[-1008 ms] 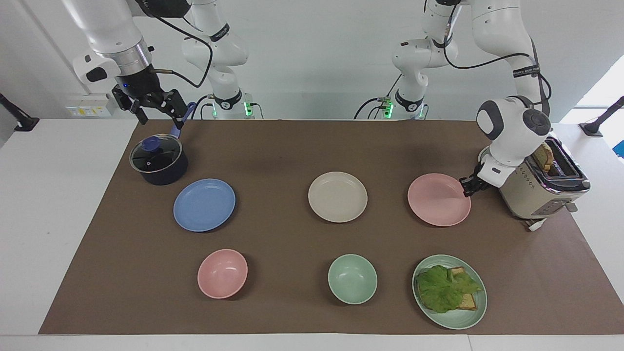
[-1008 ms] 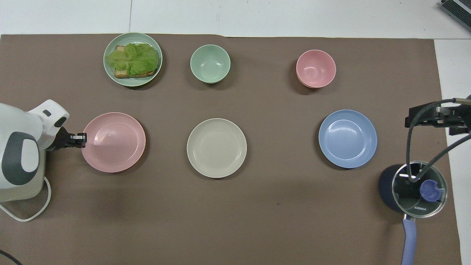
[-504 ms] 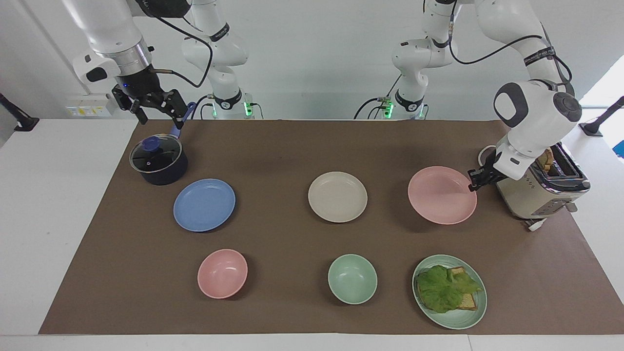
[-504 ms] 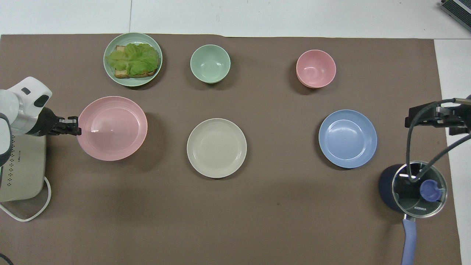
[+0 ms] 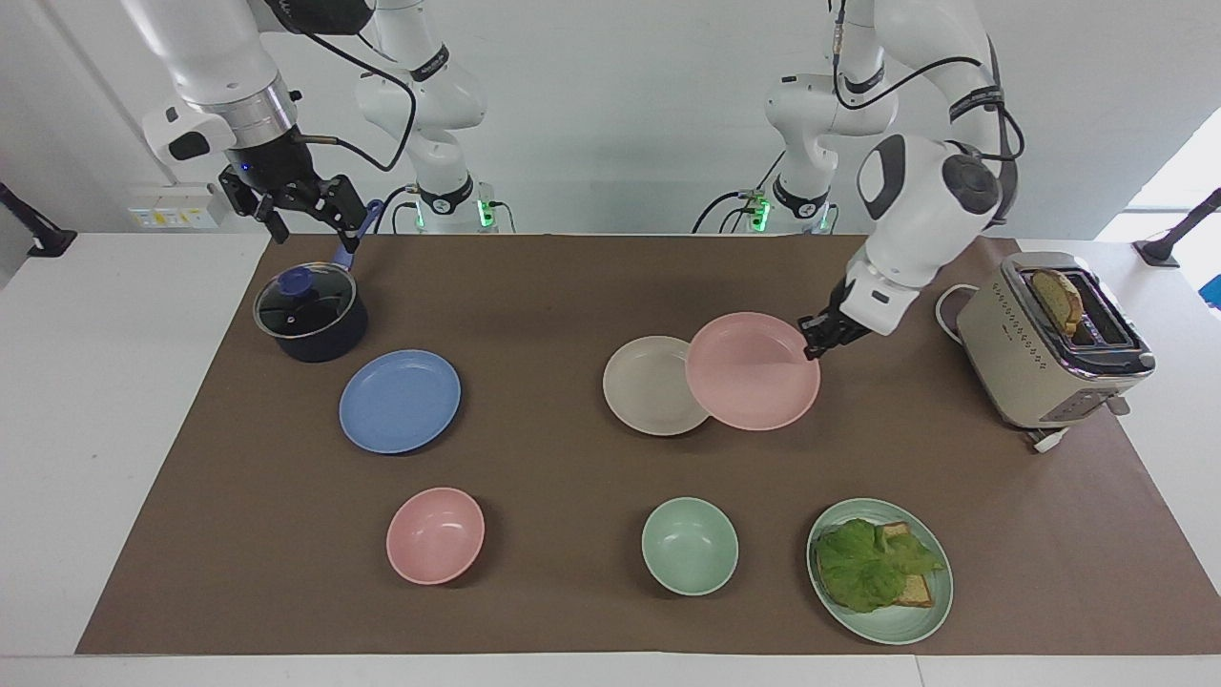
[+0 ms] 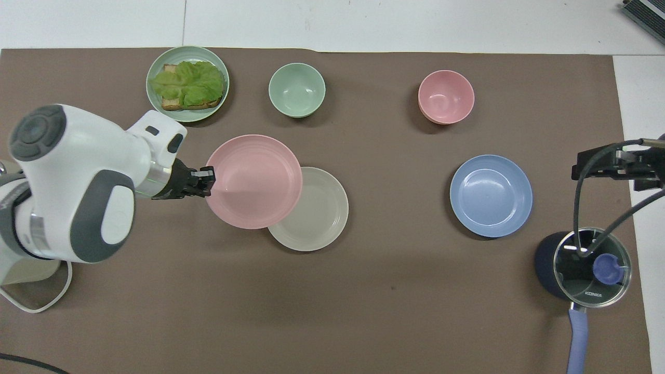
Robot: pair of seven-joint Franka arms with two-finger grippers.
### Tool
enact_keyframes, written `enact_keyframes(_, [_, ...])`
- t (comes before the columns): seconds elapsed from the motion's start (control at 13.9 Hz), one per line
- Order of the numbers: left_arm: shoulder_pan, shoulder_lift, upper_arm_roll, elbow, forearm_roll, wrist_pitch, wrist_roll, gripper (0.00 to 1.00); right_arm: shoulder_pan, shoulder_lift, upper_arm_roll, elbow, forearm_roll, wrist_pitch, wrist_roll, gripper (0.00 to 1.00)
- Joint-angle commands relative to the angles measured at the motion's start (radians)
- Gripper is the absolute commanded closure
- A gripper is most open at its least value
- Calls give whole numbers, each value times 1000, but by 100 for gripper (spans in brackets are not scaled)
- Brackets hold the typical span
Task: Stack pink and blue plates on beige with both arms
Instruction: 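Carry the pink plate over the beige plate with the left gripper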
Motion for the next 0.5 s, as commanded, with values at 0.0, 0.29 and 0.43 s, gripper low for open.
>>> enact_keyframes(0.0, [-99, -3, 20, -78, 2, 122, -78, 100, -13, -3, 3, 2, 12, 8, -28, 0])
enact_keyframes(0.29, [-150, -6, 20, -141, 3, 208, -94, 100, -13, -3, 2, 0, 4, 8, -27, 0])
enact_keyframes(0.43, [-158, 5, 20, -183, 16, 274, -95, 100, -13, -4, 2, 0, 4, 8, -27, 0])
